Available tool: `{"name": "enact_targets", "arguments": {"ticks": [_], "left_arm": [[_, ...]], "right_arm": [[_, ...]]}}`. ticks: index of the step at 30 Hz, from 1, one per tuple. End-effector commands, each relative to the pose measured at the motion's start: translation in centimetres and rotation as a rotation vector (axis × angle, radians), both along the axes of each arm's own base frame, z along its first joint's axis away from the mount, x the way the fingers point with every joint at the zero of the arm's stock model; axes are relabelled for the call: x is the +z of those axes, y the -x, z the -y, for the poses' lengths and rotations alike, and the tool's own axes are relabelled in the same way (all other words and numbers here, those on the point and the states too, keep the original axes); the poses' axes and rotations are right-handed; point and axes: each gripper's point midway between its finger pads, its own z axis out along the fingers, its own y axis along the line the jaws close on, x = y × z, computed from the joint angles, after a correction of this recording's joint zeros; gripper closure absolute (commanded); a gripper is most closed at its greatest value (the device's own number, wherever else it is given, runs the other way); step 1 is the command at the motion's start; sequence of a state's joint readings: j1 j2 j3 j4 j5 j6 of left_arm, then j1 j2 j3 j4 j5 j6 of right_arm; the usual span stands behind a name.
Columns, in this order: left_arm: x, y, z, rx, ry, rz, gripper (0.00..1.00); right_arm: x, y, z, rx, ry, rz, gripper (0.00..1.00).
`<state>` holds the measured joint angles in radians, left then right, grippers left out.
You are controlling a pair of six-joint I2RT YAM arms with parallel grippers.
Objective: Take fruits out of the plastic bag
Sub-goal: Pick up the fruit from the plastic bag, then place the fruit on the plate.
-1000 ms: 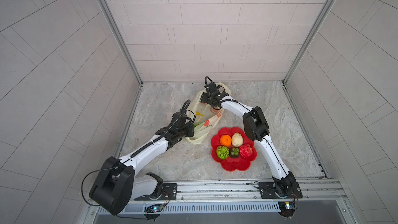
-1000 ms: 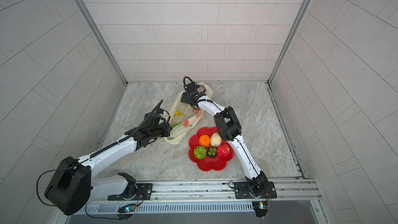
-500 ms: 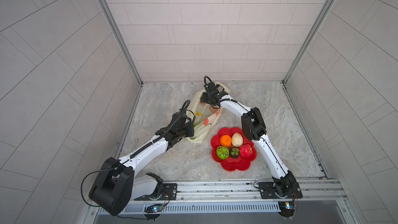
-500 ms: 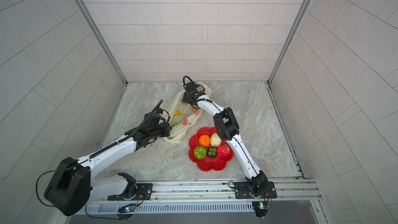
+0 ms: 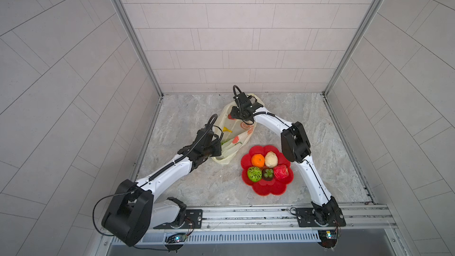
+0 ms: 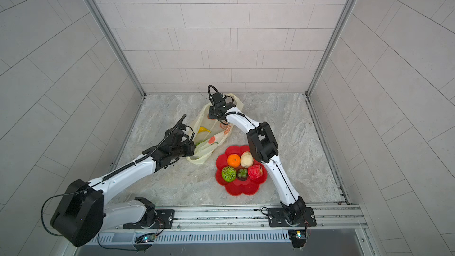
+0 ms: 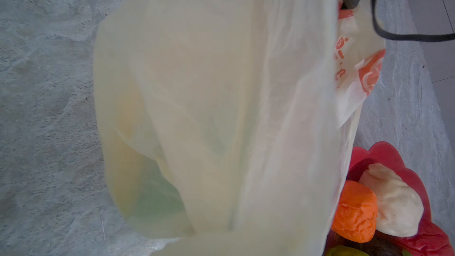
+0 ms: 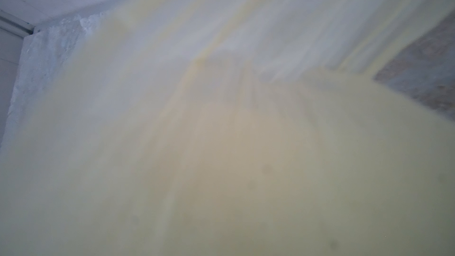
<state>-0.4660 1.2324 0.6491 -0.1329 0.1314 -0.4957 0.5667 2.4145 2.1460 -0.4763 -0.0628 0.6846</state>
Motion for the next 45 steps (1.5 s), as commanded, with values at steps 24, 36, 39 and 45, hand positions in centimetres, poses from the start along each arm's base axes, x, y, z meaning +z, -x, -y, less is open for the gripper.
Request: {"name": "enact_targets", "arguments": {"ticks": [24, 36, 39, 45], "left_arm": [[0.0, -0.3, -0.7, 0.015, -0.059, 0.008, 0.93], [-0.3, -0.5, -1.0, 0.023, -0.077, 0.005, 0.93], [-0.3, -0.5, -0.9, 0.020, -0.074, 0.005, 0.93], [-0.3, -0.4, -0.9, 0.021, -0.078, 0.003, 0.92]], "right_arm": [[8.0, 20.6, 11.2, 0.187, 0.326, 0.007, 0.51], [7.3, 29.0, 15.1, 0.268, 0.557, -0.028, 0.50], [6.6, 30.4, 15.5, 0.283, 0.595, -0.047, 0.50], [5.3, 31.6, 14.3, 0.334, 0.651, -0.056, 0.50]]}}
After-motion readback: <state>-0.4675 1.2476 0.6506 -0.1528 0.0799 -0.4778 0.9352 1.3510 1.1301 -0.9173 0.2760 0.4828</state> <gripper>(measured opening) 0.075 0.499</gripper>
